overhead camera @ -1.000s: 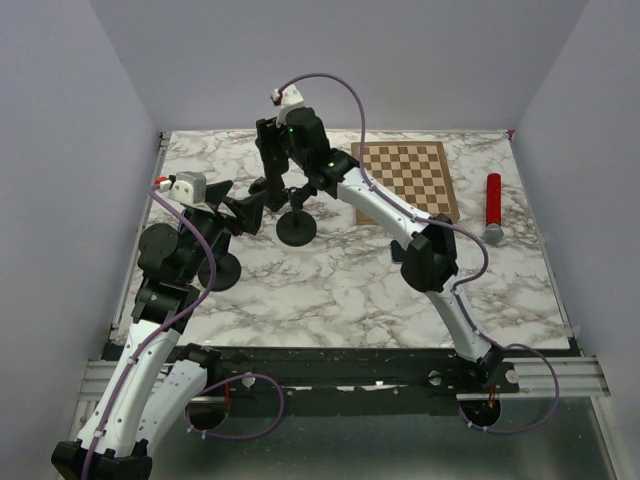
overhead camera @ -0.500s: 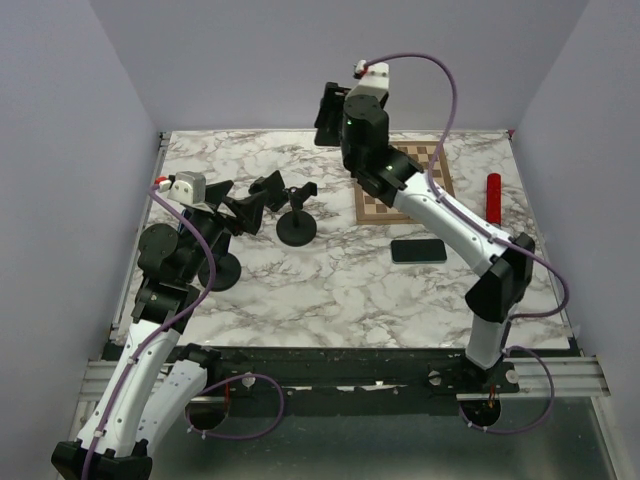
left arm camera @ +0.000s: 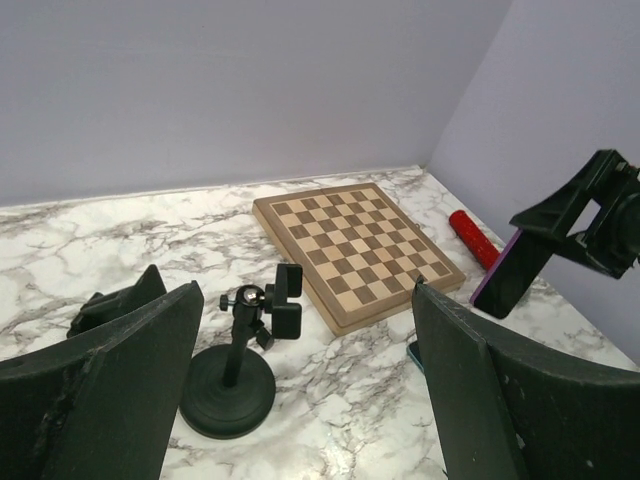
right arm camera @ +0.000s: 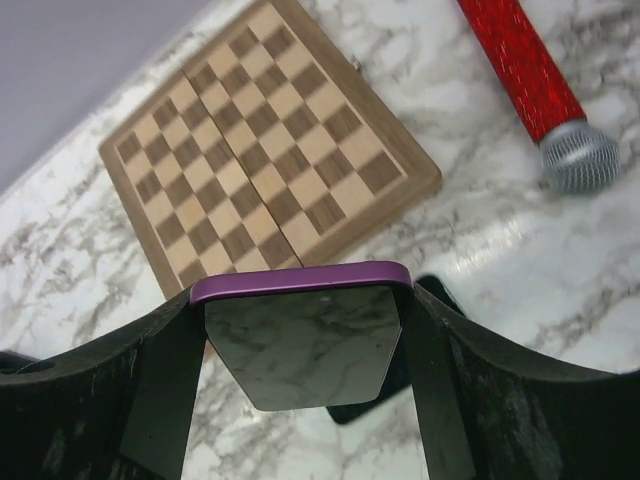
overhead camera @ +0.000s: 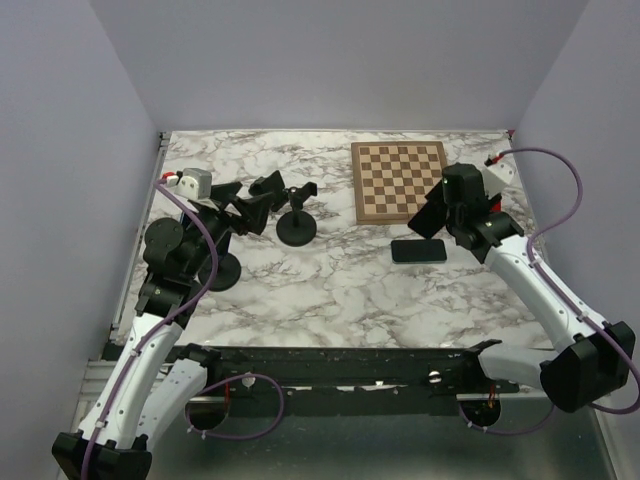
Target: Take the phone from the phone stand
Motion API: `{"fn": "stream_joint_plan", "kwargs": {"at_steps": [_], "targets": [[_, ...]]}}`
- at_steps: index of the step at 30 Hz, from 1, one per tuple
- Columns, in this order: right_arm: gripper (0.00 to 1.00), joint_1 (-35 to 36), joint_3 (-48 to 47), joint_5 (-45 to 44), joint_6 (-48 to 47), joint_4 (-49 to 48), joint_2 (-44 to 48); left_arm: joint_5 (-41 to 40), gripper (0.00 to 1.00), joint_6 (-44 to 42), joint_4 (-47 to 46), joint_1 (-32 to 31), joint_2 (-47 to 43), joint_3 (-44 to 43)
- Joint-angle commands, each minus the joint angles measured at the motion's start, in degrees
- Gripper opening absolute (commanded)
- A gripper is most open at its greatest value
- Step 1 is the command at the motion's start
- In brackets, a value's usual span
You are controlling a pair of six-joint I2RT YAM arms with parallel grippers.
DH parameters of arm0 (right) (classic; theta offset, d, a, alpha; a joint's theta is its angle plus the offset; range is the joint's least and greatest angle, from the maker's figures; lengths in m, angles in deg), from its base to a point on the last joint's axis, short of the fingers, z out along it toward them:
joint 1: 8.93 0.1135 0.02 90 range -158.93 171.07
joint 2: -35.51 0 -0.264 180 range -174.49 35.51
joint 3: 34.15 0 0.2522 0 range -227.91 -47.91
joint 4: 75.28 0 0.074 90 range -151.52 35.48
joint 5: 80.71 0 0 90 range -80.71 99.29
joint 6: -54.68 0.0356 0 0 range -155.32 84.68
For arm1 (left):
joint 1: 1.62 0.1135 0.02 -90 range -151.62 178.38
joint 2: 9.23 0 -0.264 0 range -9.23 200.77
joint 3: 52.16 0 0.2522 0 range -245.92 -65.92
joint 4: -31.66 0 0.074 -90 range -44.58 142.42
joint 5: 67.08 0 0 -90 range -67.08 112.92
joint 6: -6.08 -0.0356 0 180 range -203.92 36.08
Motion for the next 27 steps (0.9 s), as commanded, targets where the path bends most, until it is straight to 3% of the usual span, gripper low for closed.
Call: {"fn": "stream_joint_plan", "kwargs": {"at_steps": [1,4,13,27], "targets": [[0.01,-0.55,3.38,3.55,15.19,11.34,1.88,2.50,0.93,1.40,-1.61,-0.95,0.52,-0.04],[0.01,-1.14,4.40,5.26,22.22,16.68,2.02,2.70,0.93,1.49,-1.52,-1.13,1.01,-0.13],[0.01,-2.86,14.97,14.42,39.34,19.25,5.00,2.30,0.93,1.05,-1.48,-1.41,0.80,0.05],[0.01,-8.47,25.08,16.92,47.93,19.17,8.31,2.28,0.93,0.87,-1.09,-1.68,0.52,-0.28]]}}
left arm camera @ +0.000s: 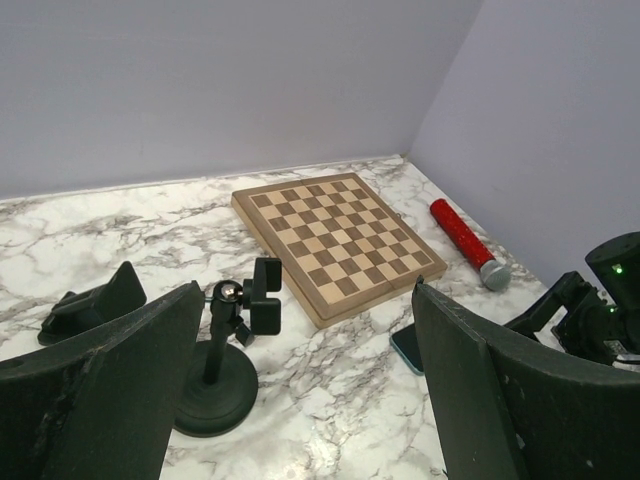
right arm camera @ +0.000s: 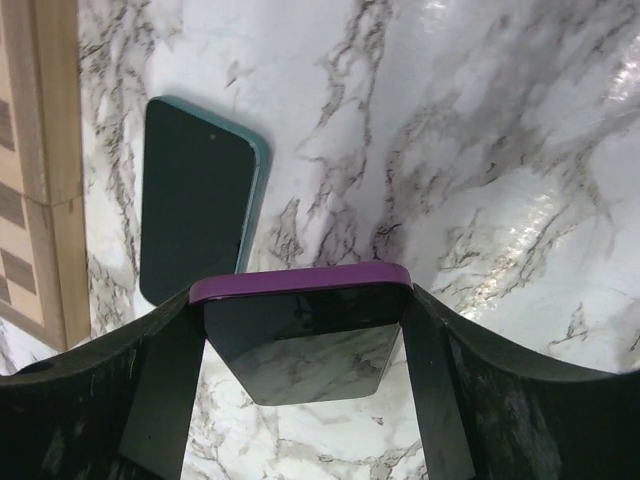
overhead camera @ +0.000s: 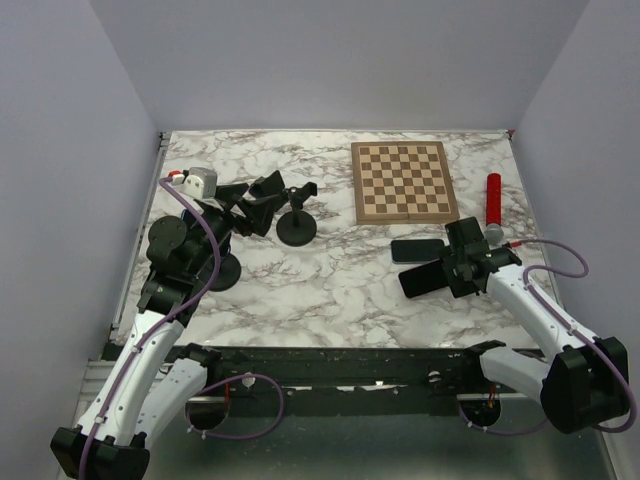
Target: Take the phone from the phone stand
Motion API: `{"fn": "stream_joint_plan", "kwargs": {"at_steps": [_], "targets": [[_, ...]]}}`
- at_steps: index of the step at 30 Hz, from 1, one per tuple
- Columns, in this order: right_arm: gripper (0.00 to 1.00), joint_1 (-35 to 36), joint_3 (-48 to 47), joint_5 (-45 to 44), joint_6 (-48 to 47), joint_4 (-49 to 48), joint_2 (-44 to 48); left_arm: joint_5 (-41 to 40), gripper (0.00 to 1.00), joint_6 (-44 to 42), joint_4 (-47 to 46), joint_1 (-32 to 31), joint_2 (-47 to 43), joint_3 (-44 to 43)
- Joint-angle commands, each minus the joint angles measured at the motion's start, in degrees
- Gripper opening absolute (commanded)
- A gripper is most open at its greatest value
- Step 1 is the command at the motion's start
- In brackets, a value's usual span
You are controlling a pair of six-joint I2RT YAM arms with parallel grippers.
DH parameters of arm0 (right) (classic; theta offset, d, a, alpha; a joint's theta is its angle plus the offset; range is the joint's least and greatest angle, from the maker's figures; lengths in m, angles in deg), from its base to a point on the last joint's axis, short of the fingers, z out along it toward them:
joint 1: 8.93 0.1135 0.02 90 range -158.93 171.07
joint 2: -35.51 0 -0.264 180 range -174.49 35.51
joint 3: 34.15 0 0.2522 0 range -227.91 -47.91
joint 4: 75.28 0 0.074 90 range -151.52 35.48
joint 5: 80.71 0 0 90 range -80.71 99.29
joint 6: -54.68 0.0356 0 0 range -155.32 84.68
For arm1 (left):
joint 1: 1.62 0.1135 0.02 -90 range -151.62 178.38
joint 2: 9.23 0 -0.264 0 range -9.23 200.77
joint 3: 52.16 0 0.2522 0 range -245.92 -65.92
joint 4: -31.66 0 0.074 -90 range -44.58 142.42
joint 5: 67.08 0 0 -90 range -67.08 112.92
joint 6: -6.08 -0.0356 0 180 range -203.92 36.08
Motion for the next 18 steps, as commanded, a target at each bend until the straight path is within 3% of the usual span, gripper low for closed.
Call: {"fn": "stream_joint_plan", "kwargs": {"at_steps": [1,18], "targets": [[0.01,-2.17,3.25,2.05,6.11,-0.60,0.65,0.98,0.93,-0.09,-0.64,-0.41,-0.71,-0.31],[0.01,-4.32,8.82,11.16,10.61,-7.63,-6.37,0.79,0.93,-0.35,-0.41,-0.50,-0.67,-0.39]]}}
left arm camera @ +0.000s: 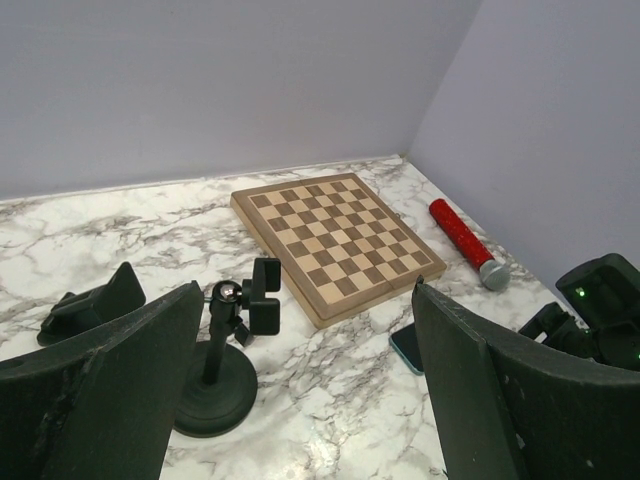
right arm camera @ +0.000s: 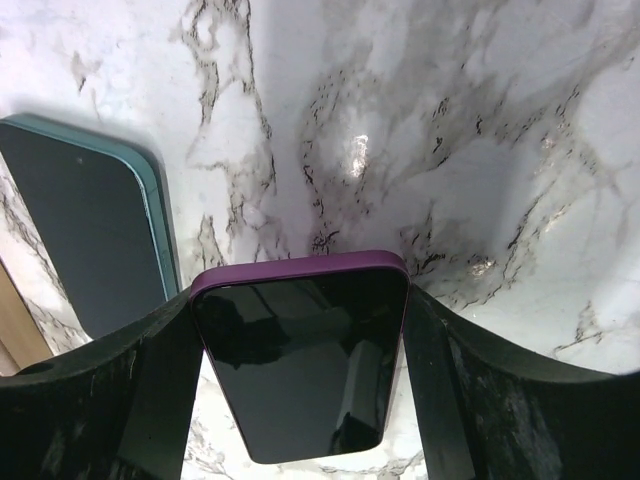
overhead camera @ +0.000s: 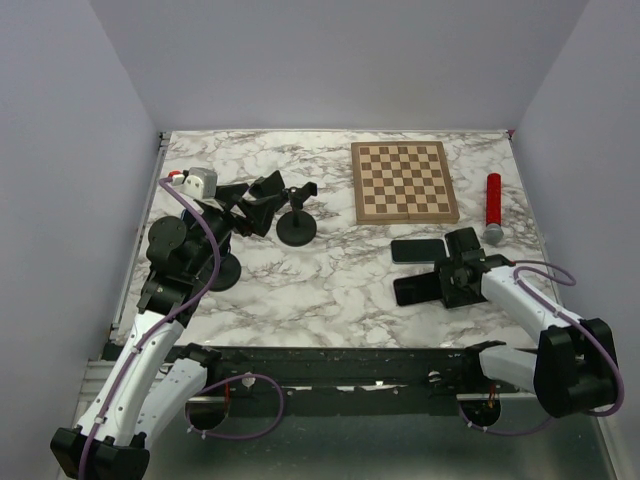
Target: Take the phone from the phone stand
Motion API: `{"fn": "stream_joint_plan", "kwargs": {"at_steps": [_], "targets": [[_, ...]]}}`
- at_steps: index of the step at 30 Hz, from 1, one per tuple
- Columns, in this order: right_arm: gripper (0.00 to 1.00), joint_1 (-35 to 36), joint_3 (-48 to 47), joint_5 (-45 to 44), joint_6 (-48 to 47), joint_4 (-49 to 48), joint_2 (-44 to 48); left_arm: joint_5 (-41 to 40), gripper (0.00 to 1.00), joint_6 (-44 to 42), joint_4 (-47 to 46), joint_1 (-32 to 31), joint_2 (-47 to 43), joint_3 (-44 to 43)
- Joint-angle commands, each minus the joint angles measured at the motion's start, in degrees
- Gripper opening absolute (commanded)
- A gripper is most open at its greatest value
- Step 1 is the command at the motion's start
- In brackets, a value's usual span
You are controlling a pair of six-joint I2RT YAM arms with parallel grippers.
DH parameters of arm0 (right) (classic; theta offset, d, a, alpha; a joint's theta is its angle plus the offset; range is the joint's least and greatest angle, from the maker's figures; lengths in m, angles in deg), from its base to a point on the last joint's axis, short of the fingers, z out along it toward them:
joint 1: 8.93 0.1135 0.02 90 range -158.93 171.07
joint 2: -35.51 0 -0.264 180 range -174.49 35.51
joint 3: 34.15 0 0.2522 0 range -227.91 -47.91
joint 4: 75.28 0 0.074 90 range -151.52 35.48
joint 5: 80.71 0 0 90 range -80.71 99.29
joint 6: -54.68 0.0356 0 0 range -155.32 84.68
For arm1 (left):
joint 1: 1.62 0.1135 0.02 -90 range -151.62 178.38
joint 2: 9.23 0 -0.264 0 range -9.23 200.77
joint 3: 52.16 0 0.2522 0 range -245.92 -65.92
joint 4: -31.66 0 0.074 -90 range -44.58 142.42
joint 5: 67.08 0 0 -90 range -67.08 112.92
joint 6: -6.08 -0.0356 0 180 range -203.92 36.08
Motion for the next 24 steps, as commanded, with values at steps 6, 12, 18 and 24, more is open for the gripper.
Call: {"fn": "stream_joint_plan", "kwargs": {"at_steps": [6,12,18,24], "targets": [[0.01,-1.55,-0.60,6.04,5.86,-0.46,-4.80,0.56,0.93,-0.51,-0.41,-0.45,-0.91,-0.39],[0.01,-1.75,-6.61,3.54,6.04,7.86,-6.97,0.30,0.93,-0.68,-0.33,-0.83,-1.19,-0.39],[0.01,-1.78,-7.21,1.01,6.87,12.58,-5.46,0.38,0.93,-0.68,-0.33,-0.89,-1.17,-0.39],[0.05,-1.76,-7.81,-0.20,7.16,12.61,-4.21,0.54,0.93,-0.68,-0.42,-1.16,-0.94,-0.39]]}}
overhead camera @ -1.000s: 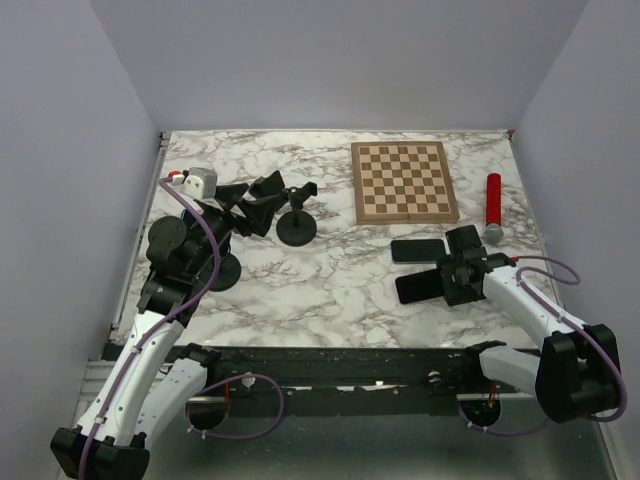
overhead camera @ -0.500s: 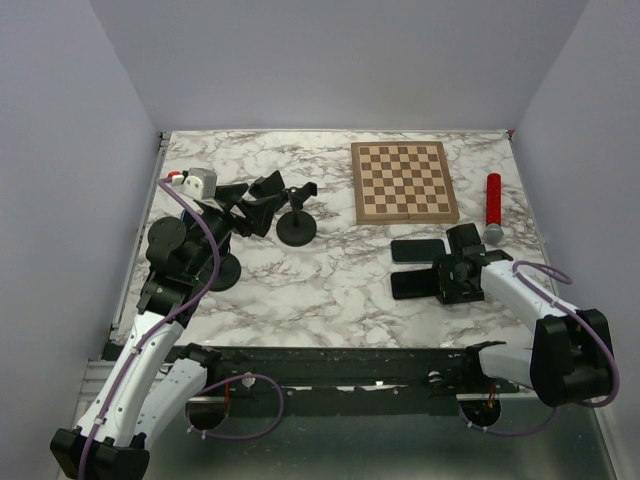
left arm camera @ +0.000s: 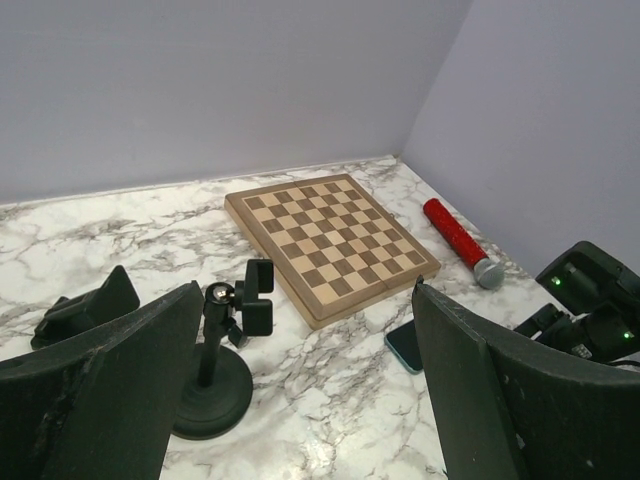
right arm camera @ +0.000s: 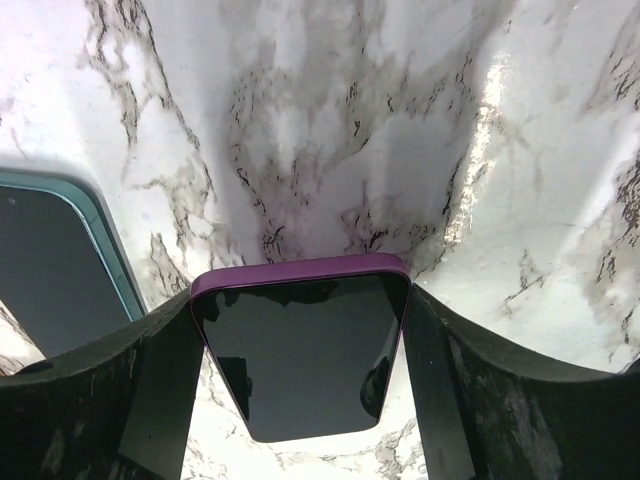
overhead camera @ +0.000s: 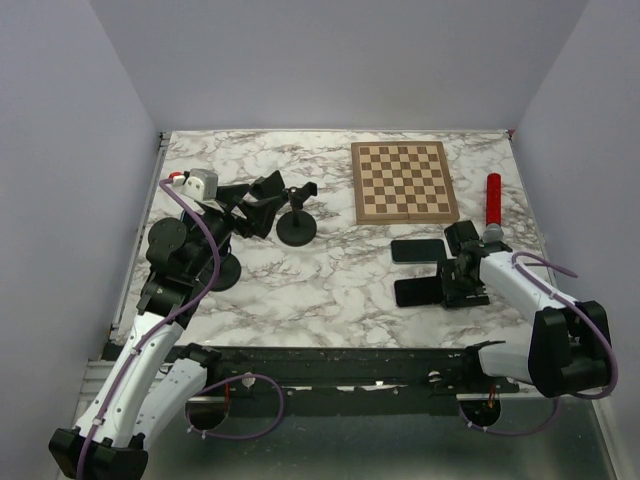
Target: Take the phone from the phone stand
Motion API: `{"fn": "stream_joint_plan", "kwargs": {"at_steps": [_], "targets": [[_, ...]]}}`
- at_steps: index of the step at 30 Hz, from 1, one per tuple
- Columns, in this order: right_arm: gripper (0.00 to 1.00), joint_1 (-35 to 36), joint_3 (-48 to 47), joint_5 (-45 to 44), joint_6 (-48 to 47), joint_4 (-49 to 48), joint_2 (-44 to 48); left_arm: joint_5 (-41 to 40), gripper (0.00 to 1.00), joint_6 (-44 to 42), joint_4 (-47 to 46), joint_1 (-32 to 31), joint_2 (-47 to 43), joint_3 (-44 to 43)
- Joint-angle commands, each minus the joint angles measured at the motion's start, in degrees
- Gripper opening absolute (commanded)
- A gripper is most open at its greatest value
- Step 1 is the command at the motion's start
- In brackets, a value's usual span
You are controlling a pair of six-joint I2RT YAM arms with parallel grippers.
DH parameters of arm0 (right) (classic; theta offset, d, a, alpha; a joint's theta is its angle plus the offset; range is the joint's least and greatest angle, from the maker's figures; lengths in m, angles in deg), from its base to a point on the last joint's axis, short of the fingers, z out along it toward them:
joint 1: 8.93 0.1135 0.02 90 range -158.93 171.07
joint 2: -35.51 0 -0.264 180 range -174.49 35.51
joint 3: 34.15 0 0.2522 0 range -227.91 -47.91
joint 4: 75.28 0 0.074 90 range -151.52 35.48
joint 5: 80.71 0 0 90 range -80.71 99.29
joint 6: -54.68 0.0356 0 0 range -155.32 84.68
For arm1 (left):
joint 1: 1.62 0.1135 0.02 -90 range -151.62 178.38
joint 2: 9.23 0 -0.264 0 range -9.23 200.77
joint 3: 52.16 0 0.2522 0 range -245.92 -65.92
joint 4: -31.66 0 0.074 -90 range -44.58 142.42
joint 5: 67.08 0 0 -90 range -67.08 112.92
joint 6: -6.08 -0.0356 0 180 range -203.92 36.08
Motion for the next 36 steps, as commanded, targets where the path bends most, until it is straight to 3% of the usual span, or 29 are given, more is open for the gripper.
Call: {"fn": "stream_joint_plan", "kwargs": {"at_steps": [1,7,15,20,23,29,36], "targets": [[0.05,-0.31,-1.77,-2.97,2.74,2.04,1.24,0.65,0.93,-0.34,-0.47,-0.39,-0.43,-0.39],[0.07,-0.37,-4.67,-1.75,2.50,-0.93,-3.97,0.64,0.93,-0.49,-0.42,-0.66,-0.34,-0.39],[0.12,-0.44,-10.88,-2.78,0.72,3.00,-10.80,0.22,0.93,-0.92,-0.16,-0.92,-0.79,-0.46],[0.19,-0.44,-8.67,-3.59,1.70,2.46,-8.52,0.34,0.93,-0.86,-0.24,-1.01,-0.65,-0.44],[0.30,-0.44,-7.66,-4.12,2.02,1.75,-7.09,0.56,0.93,-0.75,-0.25,-1.01,-0.44,-0.48],[0.33,-0.53,-6.43,-4.36,2.22,0.77,-7.12,0.44,0.93,-0.80,-0.25,-1.01,-0.46,-0.39],[0.56,-0.62,-4.71,-2.23,1.81,-1.34,-7.58,0.27,0.93,-0.84,-0.25,-1.10,-0.52,-0.39]]}}
